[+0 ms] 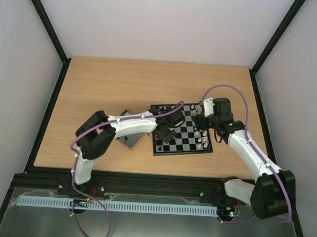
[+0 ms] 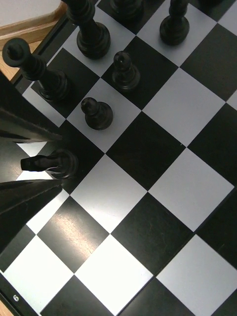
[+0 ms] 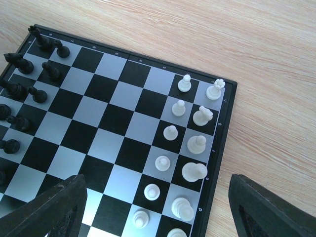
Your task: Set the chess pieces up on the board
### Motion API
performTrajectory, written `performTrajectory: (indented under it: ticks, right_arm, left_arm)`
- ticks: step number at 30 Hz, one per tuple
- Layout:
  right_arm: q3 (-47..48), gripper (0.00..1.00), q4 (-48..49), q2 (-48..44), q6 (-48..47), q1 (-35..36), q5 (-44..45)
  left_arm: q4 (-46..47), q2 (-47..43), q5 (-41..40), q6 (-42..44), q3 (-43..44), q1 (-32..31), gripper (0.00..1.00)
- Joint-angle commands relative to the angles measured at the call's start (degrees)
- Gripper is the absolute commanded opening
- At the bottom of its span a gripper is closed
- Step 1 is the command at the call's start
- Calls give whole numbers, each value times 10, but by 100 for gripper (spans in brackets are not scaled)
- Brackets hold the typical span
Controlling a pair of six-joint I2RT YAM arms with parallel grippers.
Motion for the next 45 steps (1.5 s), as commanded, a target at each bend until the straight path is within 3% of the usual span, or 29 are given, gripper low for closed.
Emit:
performTrajectory:
  ticks: [1,13,20,26,33,38,45]
  right_arm:
    - [0,80,-7,2,0,-1,-9]
    - [0,80,-7,2,0,-1,-17]
    - [0,80,-8,1,0,-1,-20]
    - [-1,79,-11,2,-5,-1,-32]
    - [5,59,-74,17,-107,18,-213]
    - [22,52,-90,54,-158,107,-185]
    - [84,46,-86,164,-150,179,-118]
  left_arm:
    - [-15,0,-6,-3,19,3,25]
    - [-7,-139,-49,-19,-24,24,31]
    - [-12,-248,-54,-53,-121,105,34]
    - [-22,-291,-26,-62,-198,170,34]
    - [9,-310,6,-44,-247,205,38]
    - [56,-347,27,-46,-281,254,47]
    - [148,-427,3,-37,-337,302,51]
